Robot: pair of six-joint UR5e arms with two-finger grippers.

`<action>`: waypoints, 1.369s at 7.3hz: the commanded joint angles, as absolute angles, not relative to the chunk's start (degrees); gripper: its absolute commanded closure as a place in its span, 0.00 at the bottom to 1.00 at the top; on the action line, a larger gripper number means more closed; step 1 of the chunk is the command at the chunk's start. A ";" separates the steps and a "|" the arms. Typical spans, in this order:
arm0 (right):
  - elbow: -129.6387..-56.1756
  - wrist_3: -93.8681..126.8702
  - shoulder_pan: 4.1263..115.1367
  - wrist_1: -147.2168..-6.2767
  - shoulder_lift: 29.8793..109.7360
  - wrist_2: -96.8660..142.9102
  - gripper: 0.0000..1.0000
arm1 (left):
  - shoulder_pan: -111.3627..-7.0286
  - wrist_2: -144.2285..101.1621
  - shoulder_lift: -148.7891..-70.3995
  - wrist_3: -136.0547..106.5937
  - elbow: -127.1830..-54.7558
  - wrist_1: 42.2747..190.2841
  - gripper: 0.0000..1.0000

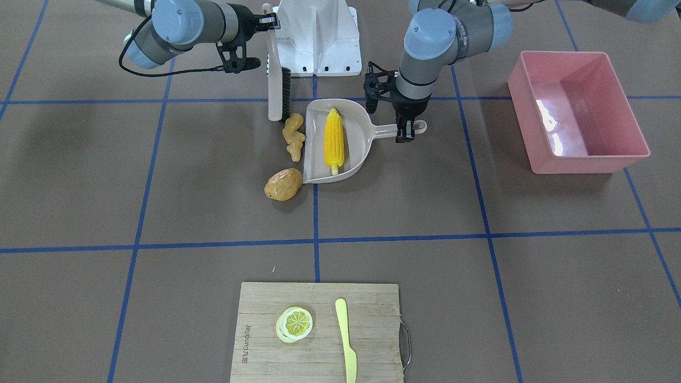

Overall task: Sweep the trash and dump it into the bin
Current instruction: 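Sweep the ginger toward the dustpan with the right-held brush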

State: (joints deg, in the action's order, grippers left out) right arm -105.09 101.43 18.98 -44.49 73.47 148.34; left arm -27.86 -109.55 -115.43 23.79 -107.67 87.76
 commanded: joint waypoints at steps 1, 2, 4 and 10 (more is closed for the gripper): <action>-104.50 100.29 20.03 -44.21 72.60 148.27 1.00 | -26.81 -108.90 -115.23 23.73 -108.54 87.71 1.00; -103.20 100.20 20.04 -44.30 70.86 148.18 1.00 | -26.81 -108.90 -115.05 23.73 -108.72 87.71 1.00; -99.86 100.20 20.04 -44.30 66.55 147.84 1.00 | -26.81 -108.90 -114.18 23.73 -109.77 87.71 1.00; -97.29 99.58 19.86 -46.22 62.85 143.18 1.00 | -26.81 -108.98 -113.91 23.73 -109.78 87.80 1.00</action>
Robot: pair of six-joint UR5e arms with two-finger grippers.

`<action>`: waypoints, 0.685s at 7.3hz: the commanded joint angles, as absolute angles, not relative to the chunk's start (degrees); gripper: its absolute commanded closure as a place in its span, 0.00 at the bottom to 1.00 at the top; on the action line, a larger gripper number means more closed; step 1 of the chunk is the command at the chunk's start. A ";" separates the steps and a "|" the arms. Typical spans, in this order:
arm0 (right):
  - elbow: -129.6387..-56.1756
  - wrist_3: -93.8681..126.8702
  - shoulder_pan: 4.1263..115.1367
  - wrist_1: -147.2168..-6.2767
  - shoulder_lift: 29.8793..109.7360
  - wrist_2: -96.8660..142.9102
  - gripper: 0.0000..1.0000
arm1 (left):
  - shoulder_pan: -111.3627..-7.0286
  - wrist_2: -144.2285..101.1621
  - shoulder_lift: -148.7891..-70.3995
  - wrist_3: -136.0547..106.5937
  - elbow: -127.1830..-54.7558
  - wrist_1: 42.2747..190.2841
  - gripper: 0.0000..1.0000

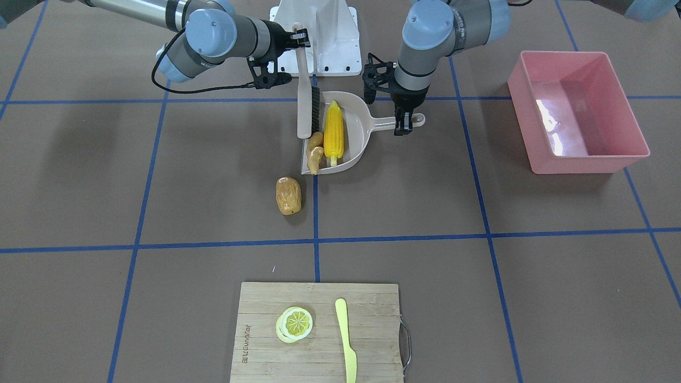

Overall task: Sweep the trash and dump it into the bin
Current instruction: 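Sweep the ginger toward the dustpan with the right-held brush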

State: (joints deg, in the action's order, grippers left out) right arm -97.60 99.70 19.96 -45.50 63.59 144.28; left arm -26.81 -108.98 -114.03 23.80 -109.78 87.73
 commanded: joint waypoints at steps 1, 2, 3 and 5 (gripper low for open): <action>-97.38 98.71 19.86 -47.36 62.15 142.30 1.00 | -26.81 -109.07 -113.91 23.73 -109.69 87.98 1.00; -97.47 97.57 19.78 -50.16 61.27 141.86 1.00 | -26.81 -109.16 -113.82 23.73 -109.77 88.15 1.00; -97.91 97.12 20.04 -51.58 61.26 141.59 1.00 | -26.81 -109.16 -113.82 23.73 -109.78 88.15 1.00; -98.17 97.12 20.65 -52.98 61.70 141.59 1.00 | -26.81 -109.16 -113.82 23.73 -109.78 88.24 1.00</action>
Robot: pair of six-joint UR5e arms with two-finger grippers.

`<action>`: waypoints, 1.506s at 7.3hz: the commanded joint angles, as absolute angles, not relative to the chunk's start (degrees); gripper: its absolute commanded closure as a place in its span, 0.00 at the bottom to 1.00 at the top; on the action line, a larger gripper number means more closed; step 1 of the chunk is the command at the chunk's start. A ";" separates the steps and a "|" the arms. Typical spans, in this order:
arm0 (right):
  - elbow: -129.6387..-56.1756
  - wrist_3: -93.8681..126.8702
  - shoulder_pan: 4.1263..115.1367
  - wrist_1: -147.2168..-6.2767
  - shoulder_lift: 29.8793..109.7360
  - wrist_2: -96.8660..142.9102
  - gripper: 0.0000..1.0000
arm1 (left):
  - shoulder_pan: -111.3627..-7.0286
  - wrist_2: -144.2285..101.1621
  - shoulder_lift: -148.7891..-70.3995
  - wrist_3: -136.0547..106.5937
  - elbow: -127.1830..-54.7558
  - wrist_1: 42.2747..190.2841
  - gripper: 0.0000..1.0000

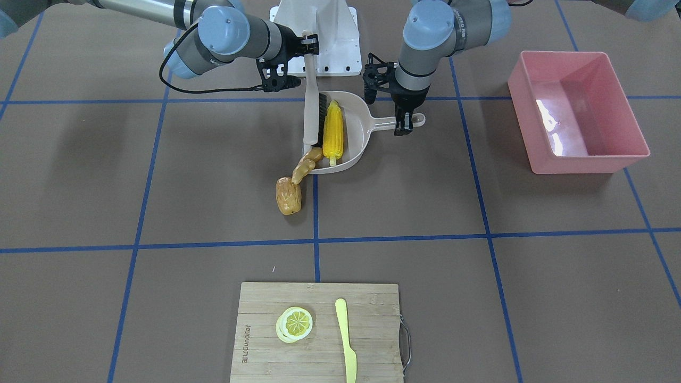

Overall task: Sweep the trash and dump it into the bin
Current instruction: 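Sweep the ginger toward the dustpan with the right-held brush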

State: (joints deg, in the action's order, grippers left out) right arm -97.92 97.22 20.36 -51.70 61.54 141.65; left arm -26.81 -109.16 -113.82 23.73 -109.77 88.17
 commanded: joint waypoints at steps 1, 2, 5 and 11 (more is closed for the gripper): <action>-99.57 97.12 20.57 -55.35 61.70 141.68 1.00 | -26.81 -109.16 -113.73 23.64 -109.86 88.24 1.00; -102.02 97.12 20.91 -58.59 61.87 141.68 1.00 | -26.81 -109.25 -112.86 23.64 -110.30 88.24 1.00; -109.30 97.12 22.41 -64.85 65.54 142.65 1.00 | -26.89 -109.34 -112.06 23.64 -110.65 88.24 1.00; -111.54 77.07 36.89 -67.50 72.40 146.42 1.00 | -31.37 -109.51 -110.83 20.16 -110.65 88.42 1.00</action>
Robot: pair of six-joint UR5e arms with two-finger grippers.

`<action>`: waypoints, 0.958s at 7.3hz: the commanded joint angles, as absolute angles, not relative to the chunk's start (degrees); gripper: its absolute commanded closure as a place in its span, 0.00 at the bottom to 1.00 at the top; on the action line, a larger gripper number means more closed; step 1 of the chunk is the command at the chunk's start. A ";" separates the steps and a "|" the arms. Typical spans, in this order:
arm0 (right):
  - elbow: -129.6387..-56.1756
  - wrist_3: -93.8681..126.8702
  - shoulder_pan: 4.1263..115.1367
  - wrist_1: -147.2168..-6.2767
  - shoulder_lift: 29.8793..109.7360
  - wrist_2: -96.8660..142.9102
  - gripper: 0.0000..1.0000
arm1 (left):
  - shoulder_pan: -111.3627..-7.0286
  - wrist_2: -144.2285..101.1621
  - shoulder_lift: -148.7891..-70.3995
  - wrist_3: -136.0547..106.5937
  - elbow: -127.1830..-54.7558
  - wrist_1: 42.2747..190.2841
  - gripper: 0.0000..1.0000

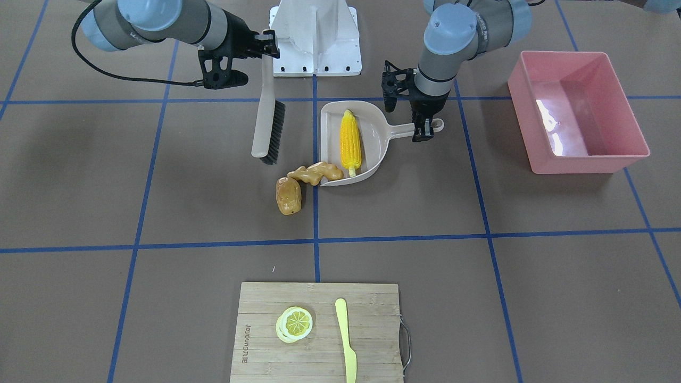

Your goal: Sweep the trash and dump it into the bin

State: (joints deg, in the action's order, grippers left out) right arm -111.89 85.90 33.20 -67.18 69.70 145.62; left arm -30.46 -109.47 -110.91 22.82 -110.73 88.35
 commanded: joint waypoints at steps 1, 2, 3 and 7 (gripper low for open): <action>-110.58 70.99 38.39 -68.02 73.73 146.43 1.00 | -31.38 -109.51 -110.92 18.39 -110.57 88.42 1.00; -110.04 65.71 39.10 -70.90 73.74 146.34 1.00 | -31.46 -109.51 -111.00 17.93 -110.39 88.42 1.00; -109.95 60.09 40.07 -75.89 73.57 146.34 1.00 | -31.38 -109.51 -111.53 15.58 -109.61 88.42 1.00; -108.11 56.69 37.80 -79.37 72.86 145.55 1.00 | -32.25 -109.60 -112.41 14.50 -108.28 88.42 1.00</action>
State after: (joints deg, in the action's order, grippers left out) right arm -108.85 57.29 38.55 -79.14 73.07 145.69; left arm -31.85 -109.57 -112.14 14.71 -108.44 88.42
